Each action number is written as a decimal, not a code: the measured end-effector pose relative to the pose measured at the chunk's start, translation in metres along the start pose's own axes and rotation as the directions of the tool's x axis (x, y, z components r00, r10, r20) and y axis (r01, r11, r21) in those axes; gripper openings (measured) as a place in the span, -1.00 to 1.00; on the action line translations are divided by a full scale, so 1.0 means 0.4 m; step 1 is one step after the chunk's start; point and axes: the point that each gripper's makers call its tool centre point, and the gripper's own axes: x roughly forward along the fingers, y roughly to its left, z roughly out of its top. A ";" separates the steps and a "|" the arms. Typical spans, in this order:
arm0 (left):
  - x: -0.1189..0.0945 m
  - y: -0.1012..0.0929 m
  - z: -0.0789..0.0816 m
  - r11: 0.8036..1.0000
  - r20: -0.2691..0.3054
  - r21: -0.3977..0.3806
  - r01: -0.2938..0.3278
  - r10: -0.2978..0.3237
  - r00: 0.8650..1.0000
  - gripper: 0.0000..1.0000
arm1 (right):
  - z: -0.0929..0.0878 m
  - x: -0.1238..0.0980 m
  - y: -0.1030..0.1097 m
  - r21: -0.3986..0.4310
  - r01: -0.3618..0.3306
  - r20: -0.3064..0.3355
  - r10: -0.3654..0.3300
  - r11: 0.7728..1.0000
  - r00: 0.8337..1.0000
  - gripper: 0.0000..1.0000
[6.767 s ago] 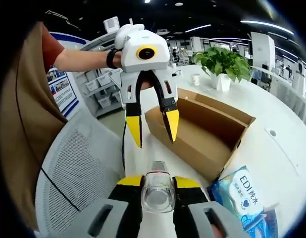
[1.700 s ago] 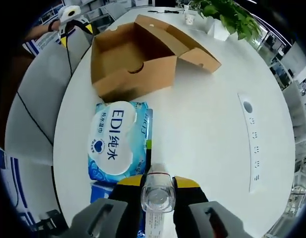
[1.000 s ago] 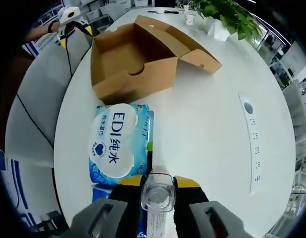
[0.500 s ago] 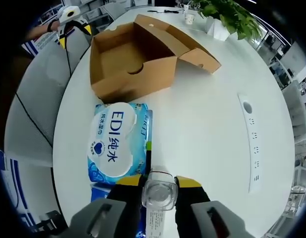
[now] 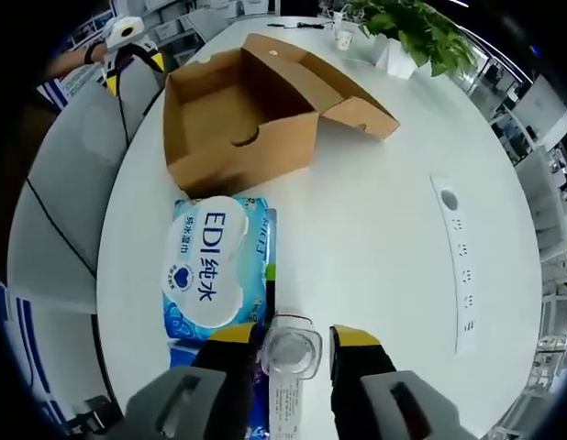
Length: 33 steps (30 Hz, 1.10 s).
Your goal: Operate the shoe box by opening the lid, removing the specified soft item, and placing it in the target area until the item is outside and the box remains undamaged.
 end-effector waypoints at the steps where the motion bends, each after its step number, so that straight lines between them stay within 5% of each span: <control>1: 0.000 0.000 0.000 1.000 0.000 0.000 0.000 0.000 1.000 0.11 | 0.001 -0.003 -0.002 0.005 0.003 0.004 -0.003 1.000 1.000 -0.43; 12: -0.003 -0.002 0.012 1.000 0.020 -0.002 0.000 0.000 1.000 0.11 | 0.017 -0.046 -0.015 0.089 0.040 0.083 -0.047 0.995 0.995 -0.27; 21: -0.006 -0.003 0.034 1.000 0.041 0.003 0.001 -0.001 0.999 0.11 | 0.062 -0.106 -0.018 0.201 0.072 0.207 -0.114 0.977 0.972 -0.17; 28: -0.005 -0.007 0.041 1.000 0.052 0.002 0.001 -0.001 0.999 0.09 | 0.095 -0.144 -0.010 0.276 0.078 0.297 -0.163 0.958 0.941 -0.13; 33: -0.005 -0.010 0.046 1.000 0.059 0.003 0.000 0.000 0.998 0.09 | 0.131 -0.176 -0.009 0.358 0.071 0.386 -0.217 0.931 0.897 -0.09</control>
